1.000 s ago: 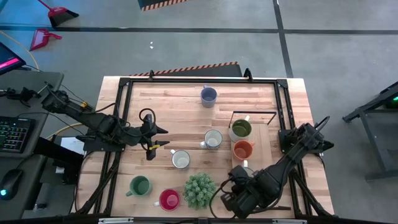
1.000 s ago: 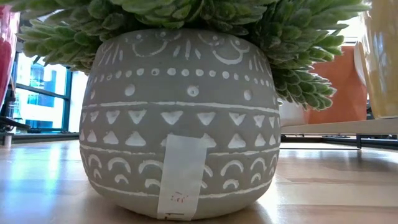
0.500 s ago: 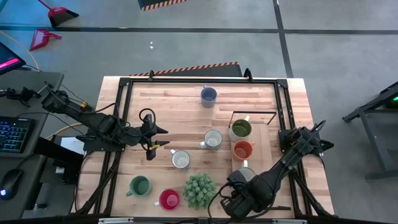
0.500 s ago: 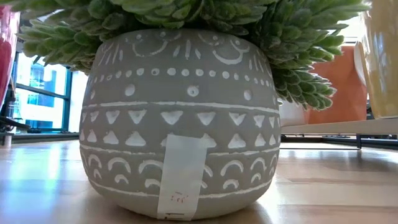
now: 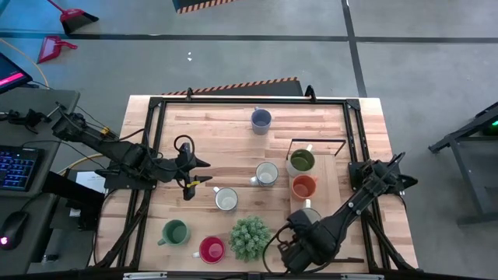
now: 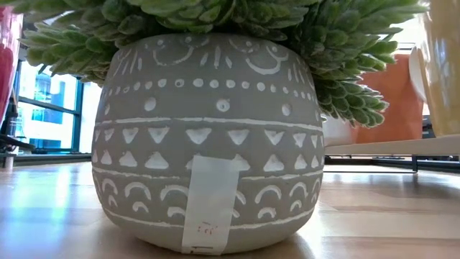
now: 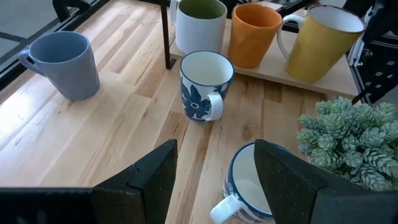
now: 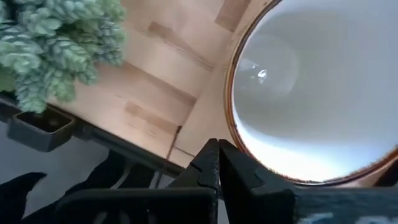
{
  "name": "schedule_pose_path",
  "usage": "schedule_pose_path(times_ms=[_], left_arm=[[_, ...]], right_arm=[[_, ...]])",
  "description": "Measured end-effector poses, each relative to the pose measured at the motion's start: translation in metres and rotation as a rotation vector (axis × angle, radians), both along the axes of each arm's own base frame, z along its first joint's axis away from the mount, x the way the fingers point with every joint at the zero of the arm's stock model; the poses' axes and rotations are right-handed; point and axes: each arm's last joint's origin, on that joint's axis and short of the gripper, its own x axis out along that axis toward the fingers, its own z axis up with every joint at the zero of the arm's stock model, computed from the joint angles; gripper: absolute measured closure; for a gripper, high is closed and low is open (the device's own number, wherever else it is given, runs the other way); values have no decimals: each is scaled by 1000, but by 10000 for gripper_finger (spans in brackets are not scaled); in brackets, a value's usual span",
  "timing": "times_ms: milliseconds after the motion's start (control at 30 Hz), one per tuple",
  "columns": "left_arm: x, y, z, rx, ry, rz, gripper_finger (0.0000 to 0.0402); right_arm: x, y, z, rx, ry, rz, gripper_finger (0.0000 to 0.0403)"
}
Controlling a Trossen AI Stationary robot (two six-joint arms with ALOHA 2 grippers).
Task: Place coffee mugs
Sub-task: Put the yellow mug on the shelf
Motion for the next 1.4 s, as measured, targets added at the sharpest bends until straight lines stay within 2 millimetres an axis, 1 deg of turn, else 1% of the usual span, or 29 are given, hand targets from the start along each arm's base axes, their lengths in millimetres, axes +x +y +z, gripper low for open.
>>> schedule_pose_path(times_ms=[267,467,633,700,767,900,1133,1233,1400], left_arm=[[0,0,0,6,1,-3,200],[0,0,0,7,1,-4,200],[0,0,0,8,3,-4,200],[0,0,0,7,3,-4,200],[0,0,0,8,3,-4,200],[0,0,0,8,3,-4,200],[0,0,0,8,3,-4,200],[0,0,0,8,3,-4,200],[0,0,0,9,4,-5,200]], right_arm=[[2,-10,0,-58,13,-23,403],[4,-11,0,-56,7,-2,403],[5,-13,0,-92,-21,-22,403],[7,-12,0,-66,-19,-7,403],[8,-10,0,-4,7,25,403],[4,-5,0,60,59,47,403],[-5,1,0,110,140,1,403],[-11,2,0,87,170,-60,403],[-10,1,0,32,122,-110,403]])
